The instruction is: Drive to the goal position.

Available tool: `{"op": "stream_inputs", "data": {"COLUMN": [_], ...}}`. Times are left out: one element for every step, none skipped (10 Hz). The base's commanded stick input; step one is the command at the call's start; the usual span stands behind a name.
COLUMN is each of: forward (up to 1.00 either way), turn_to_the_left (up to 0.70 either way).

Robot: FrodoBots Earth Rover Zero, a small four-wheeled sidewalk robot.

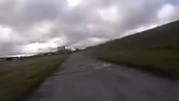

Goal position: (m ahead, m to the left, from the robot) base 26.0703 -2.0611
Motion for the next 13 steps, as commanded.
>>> {"op": "stream_inputs", "data": {"forward": [1.00,1.00,1.00,1.00,1.00,1.00,1.00,1.00,1.00,1.00,1.00,1.00,1.00], "turn_to_the_left": [0.00,0.00,0.00,0.00,0.00,0.00,0.00,0.00,0.00,0.00,0.00,0.00,0.00]}}
